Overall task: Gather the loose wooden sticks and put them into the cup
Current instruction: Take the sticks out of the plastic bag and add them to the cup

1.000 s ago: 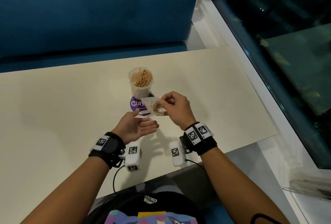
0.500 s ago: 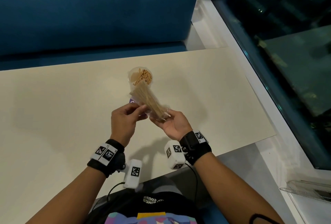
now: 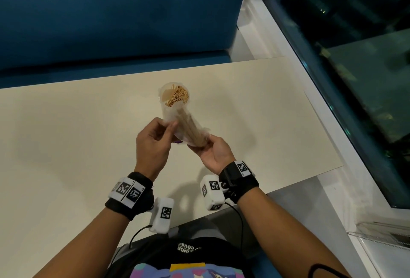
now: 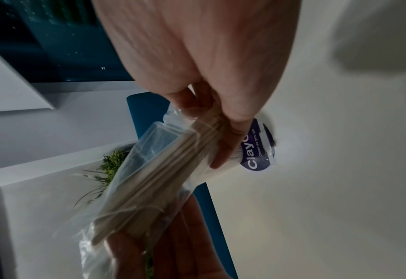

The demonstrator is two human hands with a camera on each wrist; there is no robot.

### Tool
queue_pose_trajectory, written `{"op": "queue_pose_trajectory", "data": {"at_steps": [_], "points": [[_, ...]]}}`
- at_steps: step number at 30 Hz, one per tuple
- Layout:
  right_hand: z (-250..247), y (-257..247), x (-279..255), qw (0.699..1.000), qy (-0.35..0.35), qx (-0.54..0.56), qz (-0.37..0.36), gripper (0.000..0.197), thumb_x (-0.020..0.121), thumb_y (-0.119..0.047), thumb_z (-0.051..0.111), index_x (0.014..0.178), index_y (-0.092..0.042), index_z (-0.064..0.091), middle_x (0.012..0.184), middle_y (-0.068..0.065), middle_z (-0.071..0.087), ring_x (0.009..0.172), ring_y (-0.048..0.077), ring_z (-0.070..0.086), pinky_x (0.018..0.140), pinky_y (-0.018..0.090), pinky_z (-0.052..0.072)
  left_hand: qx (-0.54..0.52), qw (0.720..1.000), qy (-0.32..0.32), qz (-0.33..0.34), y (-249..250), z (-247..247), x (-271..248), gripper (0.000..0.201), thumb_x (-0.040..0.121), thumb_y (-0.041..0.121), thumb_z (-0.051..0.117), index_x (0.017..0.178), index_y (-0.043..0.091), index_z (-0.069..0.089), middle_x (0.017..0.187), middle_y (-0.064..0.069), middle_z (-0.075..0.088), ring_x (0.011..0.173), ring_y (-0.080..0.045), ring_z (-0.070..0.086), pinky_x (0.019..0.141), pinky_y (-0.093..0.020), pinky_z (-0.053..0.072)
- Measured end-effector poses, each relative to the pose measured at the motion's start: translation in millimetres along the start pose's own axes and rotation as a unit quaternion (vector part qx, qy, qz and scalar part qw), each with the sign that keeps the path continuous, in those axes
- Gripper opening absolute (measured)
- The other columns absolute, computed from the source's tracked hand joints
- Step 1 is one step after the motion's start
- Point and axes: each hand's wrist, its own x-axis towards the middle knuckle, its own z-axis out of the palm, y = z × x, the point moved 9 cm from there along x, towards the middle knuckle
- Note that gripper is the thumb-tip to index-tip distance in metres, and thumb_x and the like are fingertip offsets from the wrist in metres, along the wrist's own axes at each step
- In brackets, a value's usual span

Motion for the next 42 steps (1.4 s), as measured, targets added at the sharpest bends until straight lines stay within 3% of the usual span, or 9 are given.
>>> {"op": "queue_pose_trajectory", "data": {"at_steps": [4, 12, 16, 18, 22, 29, 34, 39, 42], "points": [[-2.7, 3.6, -0.8, 1.0, 0.01, -0.024, -0.005, 0.033, 0.101, -0.005, 0.049, 0.129, 0.01, 0.057, 0.124, 0.026, 0.066, 0.099, 0.037, 0.068, 0.079, 0.043, 0.061, 0.002, 1.0, 0.016, -0.017, 0.3, -3.0, 3.7, 0.028, 0.095, 0.019, 0.076, 0.08, 0.001, 0.06, 0.082, -0.025, 0.069, 0.081, -0.045, 0.073, 0.075, -0.059, 0.063], [-9.0, 4.4, 0.2, 0.998, 0.007, -0.057, 0.007, 0.019, 0.102, -0.008, 0.048, 0.104, 0.005, 0.063, 0.095, 0.021, 0.068, 0.078, 0.032, 0.067, 0.068, 0.034, 0.058, 0.032, 0.999, -0.022, 0.027, 10.9, 4.0, 5.6, 0.027, 0.104, 0.011, 0.061, 0.131, 0.012, 0.061, 0.115, -0.008, 0.073, 0.102, -0.025, 0.073, 0.083, -0.042, 0.062], [-10.2, 3.9, -0.1, 0.999, 0.01, -0.053, 0.005, 0.017, 0.101, -0.004, 0.049, 0.105, 0.007, 0.062, 0.097, 0.021, 0.068, 0.077, 0.032, 0.067, 0.063, 0.031, 0.057, 0.037, 0.999, -0.011, 0.033, 14.2, 7.2, 6.7, 0.021, 0.104, 0.018, 0.062, 0.108, -0.002, 0.062, 0.097, -0.013, 0.069, 0.086, -0.011, 0.066, 0.076, -0.026, 0.054], [-8.5, 4.2, -0.5, 0.999, 0.001, -0.046, 0.005, 0.017, 0.101, -0.002, 0.05, 0.106, 0.008, 0.063, 0.096, 0.021, 0.069, 0.076, 0.032, 0.068, 0.064, 0.031, 0.058, 0.022, 0.999, -0.02, 0.016, 11.4, 10.4, 7.3, 0.031, 0.105, 0.027, 0.059, 0.111, -0.004, 0.055, 0.104, -0.018, 0.068, 0.091, -0.016, 0.066, 0.077, -0.033, 0.056], [-6.2, 6.8, -2.2, 0.999, -0.014, -0.027, 0.011, 0.019, 0.102, -0.001, 0.048, 0.106, 0.01, 0.063, 0.094, 0.023, 0.07, 0.075, 0.034, 0.071, 0.069, 0.034, 0.061, -0.022, 0.998, -0.055, -0.035, 7.5, 20.1, 4.6, 0.033, 0.113, 0.027, 0.038, 0.129, 0.0, 0.05, 0.114, 0.007, 0.075, 0.106, -0.015, 0.072, 0.079, -0.037, 0.062], [-4.8, 3.9, -2.9, 1.0, -0.017, -0.001, 0.006, 0.017, 0.101, 0.005, 0.048, 0.104, 0.013, 0.063, 0.099, 0.023, 0.07, 0.083, 0.031, 0.07, 0.08, 0.038, 0.063, 0.009, 1.0, -0.014, -0.02, 3.5, 5.6, 6.8, 0.03, 0.112, 0.017, 0.042, 0.12, 0.002, 0.067, 0.118, -0.014, 0.073, 0.113, -0.033, 0.07, 0.093, -0.06, 0.058], [-8.8, 5.1, -0.9, 1.0, 0.001, 0.003, 0.004, 0.018, 0.102, 0.004, 0.046, 0.109, 0.015, 0.06, 0.106, 0.027, 0.065, 0.087, 0.04, 0.066, 0.065, 0.033, 0.063, -0.033, 0.998, -0.014, -0.055, -1.6, 4.8, 8.7, 0.032, 0.111, 0.028, 0.046, 0.131, 0.003, 0.05, 0.126, -0.017, 0.07, 0.114, -0.03, 0.071, 0.091, -0.053, 0.061], [-1.2, 5.5, 0.5, 0.999, -0.038, -0.014, -0.004, 0.022, 0.103, 0.003, 0.045, 0.112, 0.016, 0.061, 0.11, 0.027, 0.067, 0.093, 0.035, 0.068, 0.09, 0.037, 0.059, 0.008, 0.996, -0.067, -0.053, -1.6, 15.7, 4.1, 0.027, 0.111, 0.018, 0.045, 0.136, 0.012, 0.054, 0.117, 0.004, 0.074, 0.108, -0.021, 0.073, 0.084, -0.045, 0.064], [3.5, 6.2, 0.0, 0.997, -0.072, -0.025, -0.003, 0.023, 0.103, -0.001, 0.048, 0.112, 0.013, 0.064, 0.113, 0.026, 0.069, 0.102, 0.033, 0.068, 0.1, 0.042, 0.053, 0.059, 0.996, -0.053, -0.03, -5.5, 10.1, 8.0, 0.025, 0.111, 0.014, 0.041, 0.125, 0.016, 0.062, 0.117, -0.005, 0.075, 0.106, -0.025, 0.073, 0.086, -0.057, 0.062]]}}
